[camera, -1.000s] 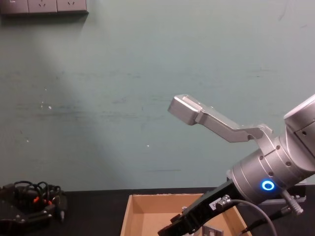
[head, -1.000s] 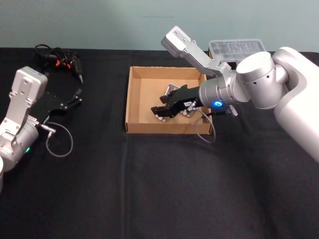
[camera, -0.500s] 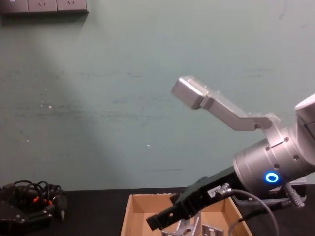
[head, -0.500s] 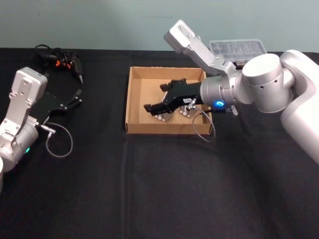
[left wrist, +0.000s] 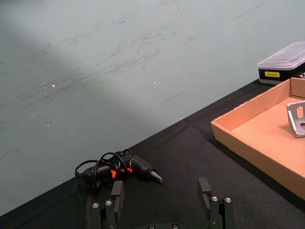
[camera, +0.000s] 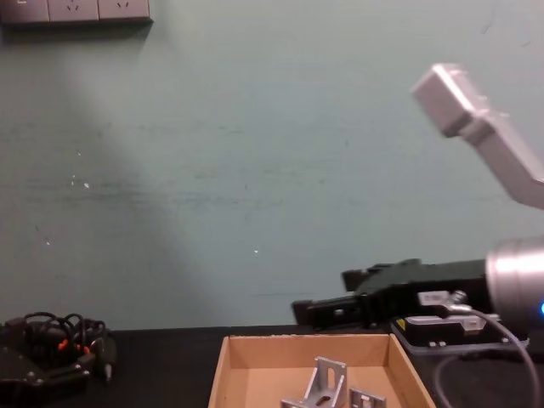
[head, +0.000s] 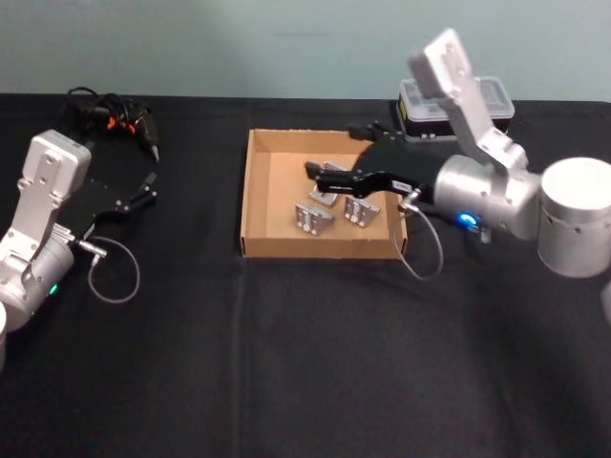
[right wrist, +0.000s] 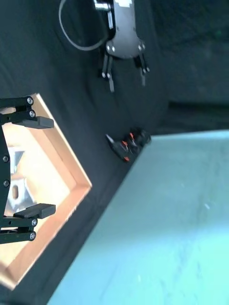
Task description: Use one hand to pick up the angle iron from the table and place it into the box.
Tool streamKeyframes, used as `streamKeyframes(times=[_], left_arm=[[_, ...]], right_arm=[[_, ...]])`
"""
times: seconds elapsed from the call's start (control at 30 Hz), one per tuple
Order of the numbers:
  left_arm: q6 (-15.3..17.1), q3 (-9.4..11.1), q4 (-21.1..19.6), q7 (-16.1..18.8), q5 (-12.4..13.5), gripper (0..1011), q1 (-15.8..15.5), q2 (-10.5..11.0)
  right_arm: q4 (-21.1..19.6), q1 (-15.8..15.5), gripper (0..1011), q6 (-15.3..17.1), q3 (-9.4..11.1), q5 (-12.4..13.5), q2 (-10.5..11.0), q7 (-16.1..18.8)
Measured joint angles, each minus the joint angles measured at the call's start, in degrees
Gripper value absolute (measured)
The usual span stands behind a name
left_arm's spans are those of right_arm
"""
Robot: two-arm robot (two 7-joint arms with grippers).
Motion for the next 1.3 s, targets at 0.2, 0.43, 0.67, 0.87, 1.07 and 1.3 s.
streamKeyframes(times=[0.2,0.43,0.67,0.87,1.07,1.3], left_arm=[[0.0,0.0,0.0,0.0,0.0,1011,0.0,0.0],[0.0,0.0,0.0,0.0,0.0,1011,0.0,0.0],[0.0,0.0,0.0,0.0,0.0,1011,0.0,0.0],[0.0,0.0,0.0,0.0,0.0,1011,0.0,0.0],[0.0,0.0,0.0,0.0,0.0,1011,0.0,0.0],[0.0,0.0,0.0,0.0,0.0,1011,0.0,0.0]], right_arm=[[-1.4,-4.64,1003,-5.08,2.61,-1.19,0.5,-4.01],[-1.34,-7.45,1003,-9.31,3.72,-3.37,-0.04,-5.97],[-1.18,-7.54,1003,-9.61,3.7,-3.81,-0.05,-5.51],[-1.24,-7.58,1003,-9.63,3.74,-3.76,-0.03,-5.52],[-1.29,-7.6,1003,-9.64,3.78,-3.7,0.0,-5.63],[-1.34,-7.64,1003,-9.64,3.83,-3.63,0.01,-5.74]])
